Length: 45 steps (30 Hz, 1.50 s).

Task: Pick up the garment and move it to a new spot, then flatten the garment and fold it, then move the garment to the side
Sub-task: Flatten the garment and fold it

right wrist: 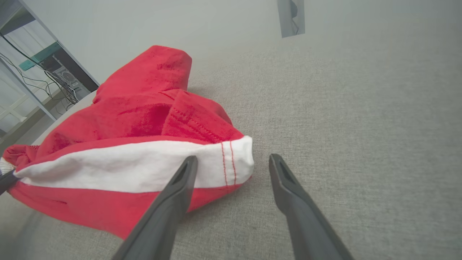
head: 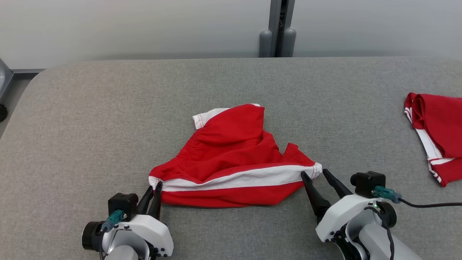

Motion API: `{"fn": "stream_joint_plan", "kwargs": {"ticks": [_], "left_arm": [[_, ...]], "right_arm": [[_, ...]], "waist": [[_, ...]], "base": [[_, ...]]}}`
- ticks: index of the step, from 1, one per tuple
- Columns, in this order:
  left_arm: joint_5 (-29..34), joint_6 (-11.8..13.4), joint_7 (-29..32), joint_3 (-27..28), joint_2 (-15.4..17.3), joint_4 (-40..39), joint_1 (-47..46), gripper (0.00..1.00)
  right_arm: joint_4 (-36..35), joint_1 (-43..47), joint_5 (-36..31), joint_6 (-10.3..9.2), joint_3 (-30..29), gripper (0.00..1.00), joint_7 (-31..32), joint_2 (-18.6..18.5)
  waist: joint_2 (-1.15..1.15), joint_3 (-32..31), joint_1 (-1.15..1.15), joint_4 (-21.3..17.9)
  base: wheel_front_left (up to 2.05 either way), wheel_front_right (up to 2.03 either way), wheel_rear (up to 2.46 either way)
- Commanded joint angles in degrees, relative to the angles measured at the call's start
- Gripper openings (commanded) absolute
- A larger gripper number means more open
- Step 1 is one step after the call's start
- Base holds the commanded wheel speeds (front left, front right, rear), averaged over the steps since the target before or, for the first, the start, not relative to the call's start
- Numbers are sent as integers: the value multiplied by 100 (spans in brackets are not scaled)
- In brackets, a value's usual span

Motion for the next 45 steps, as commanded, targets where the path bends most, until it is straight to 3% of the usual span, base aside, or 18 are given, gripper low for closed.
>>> {"fn": "stream_joint_plan", "kwargs": {"ticks": [1, 2, 4, 5, 14, 26, 36, 45], "left_arm": [[55, -17, 4, 22, 10, -21, -75, 0], [49, -20, 4, 29, 6, -33, -74, 0], [62, -27, 4, 37, 2, -40, -57, 0], [69, -34, 4, 40, 2, -43, -48, 0], [138, -64, 3, 133, 0, -227, 49, 0], [-369, -558, 152, 259, 115, -1386, -68, 0], [-1323, -648, 1719, 184, 777, -3438, -597, 0], [-2291, -577, 3138, 285, 971, -4582, -1288, 0]], "right_arm": [[26, -47, 75, 2, 78, 100, -30, -78], [48, -56, 158, 2, 162, 49, -29, -100], [72, -97, 302, 2, 304, 9, -29, -135], [76, -109, 370, 2, 381, 0, -30, -144], [-219, -141, 495, 2, 564, 0, -29, -453], [-1841, -45, -78, 2, -555, 0, -30, -801], [-2961, -682, -511, 2, -1151, 0, -29, -1153], [-3130, -1364, -623, 2, -1361, 0, -29, -1467]], "waist": [[0, 10, 0, 20], [0, 11, 0, 28], [0, 6, 0, 36], [0, 3, 0, 39], [0, -93, 0, 28], [0, -573, 0, -212], [0, -916, 0, -464], [0, -1026, 0, -522]], "base": [[0, 0, 0], [0, 0, 0], [0, 0, 0], [0, 0, 0], [0, 0, 0], [0, 0, 0], [0, 0, 0], [0, 0, 0]]}}
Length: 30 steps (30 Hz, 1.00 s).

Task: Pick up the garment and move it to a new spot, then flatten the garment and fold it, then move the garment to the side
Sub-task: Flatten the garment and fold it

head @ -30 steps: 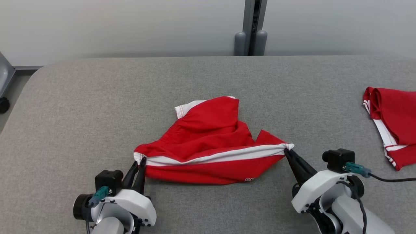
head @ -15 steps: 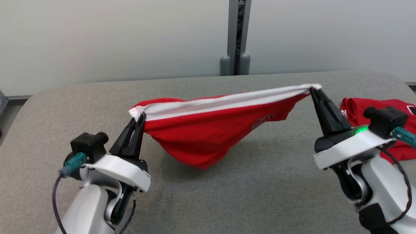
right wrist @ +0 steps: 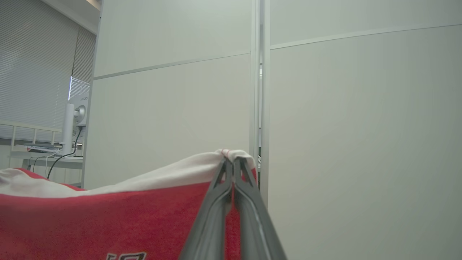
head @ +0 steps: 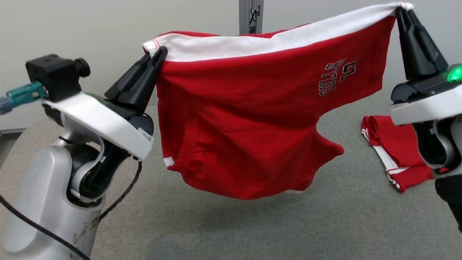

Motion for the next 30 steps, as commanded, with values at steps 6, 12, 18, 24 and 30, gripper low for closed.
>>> {"fn": "stream_joint_plan", "kwargs": {"ticks": [6, 12, 18, 24, 30], "left_arm": [[-296, 129, 532, 94, 102, 65, -635, 0], [152, -6, -294, -121, 99, 1032, -1320, 0], [766, -54, -1341, -626, 137, 2388, -2497, 0], [1102, -50, -2575, -1006, 124, 3630, -4165, 0], [1465, -51, -3105, -1112, 78, 4400, -5581, 0]], "right_arm": [[357, -649, 35, 2, 212, 0, -19, -117], [1437, -1544, 228, 2, 849, 0, 16, 95], [2405, -2797, 414, 2, 1259, 0, -23, 447], [2889, -4258, -36, 2, 937, 0, -25, 758], [2580, -5077, -1083, 2, -98, 0, -27, 1089]], "waist": [[0, 124, 0, -32], [0, 487, 0, -69], [0, 1390, 0, -31], [0, 2686, 0, -36], [0, 3644, 0, -137]], "base": [[0, 0, 0], [0, 0, 0], [0, 0, 0], [0, 0, 0], [0, 0, 0]]}}
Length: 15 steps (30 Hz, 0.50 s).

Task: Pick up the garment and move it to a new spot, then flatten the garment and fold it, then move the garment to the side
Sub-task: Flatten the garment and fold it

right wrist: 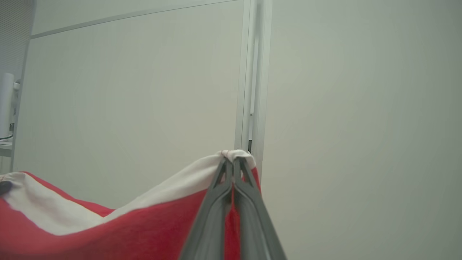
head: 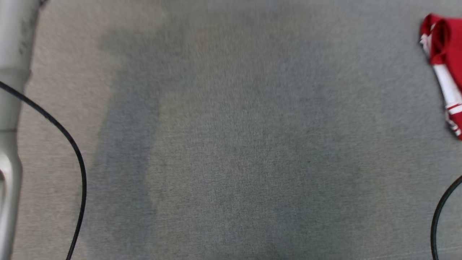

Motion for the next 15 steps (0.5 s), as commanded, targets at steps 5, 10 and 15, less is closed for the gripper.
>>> {"fn": "stream_joint_plan", "kwargs": {"ticks": [5, 10, 15], "left_arm": [[433, -2, -26, 571, -137, -559, -343, 0], [359, -3, -31, 423, -154, -750, 25, 0], [0, -3, -32, 142, -55, -1188, 758, 0]], "right_arm": [[-442, -28, -804, 1, -539, 0, -19, 202], [-541, 294, -807, 3, -442, 0, -19, 190], [-697, 816, -613, 2, -47, 0, -20, -92]], "waist": [[0, 1428, 0, -41], [0, 1552, 0, 47], [0, 1479, 0, 178]], "base": [[0, 0, 0], [0, 0, 0], [0, 0, 0]]}}
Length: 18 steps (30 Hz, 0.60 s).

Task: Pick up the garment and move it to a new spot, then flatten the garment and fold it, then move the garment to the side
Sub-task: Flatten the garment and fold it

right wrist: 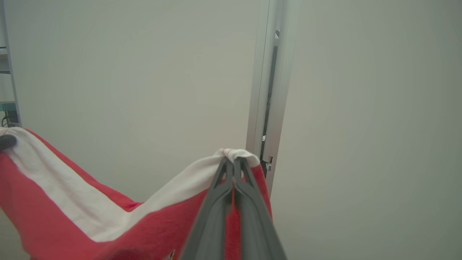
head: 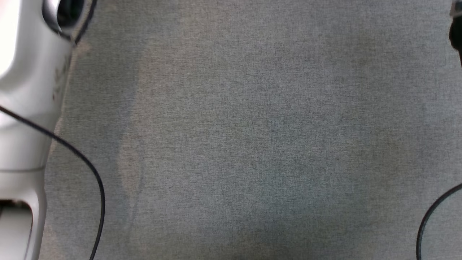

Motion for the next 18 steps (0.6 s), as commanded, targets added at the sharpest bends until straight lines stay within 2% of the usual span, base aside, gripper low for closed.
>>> {"fn": "stream_joint_plan", "kwargs": {"ticks": [1, 10, 18], "left_arm": [[-52, -2, -2, -74, 73, -119, 167, 0], [-439, -2, -3, -553, 635, -1547, 2212, 0], [-257, -2, -4, -869, 866, -2248, 3848, 0]], "right_arm": [[-71, 173, 70, 2, 34, 0, -10, -124], [-748, 2027, 668, 2, 218, 0, -8, -845], [-1371, 3838, 1015, 2, 64, 0, -8, -1136]], "waist": [[0, -64, 0, 49], [0, -701, 0, 154], [0, -1407, 0, 78]], "base": [[0, 0, 0], [0, 0, 0], [0, 0, 0]]}}
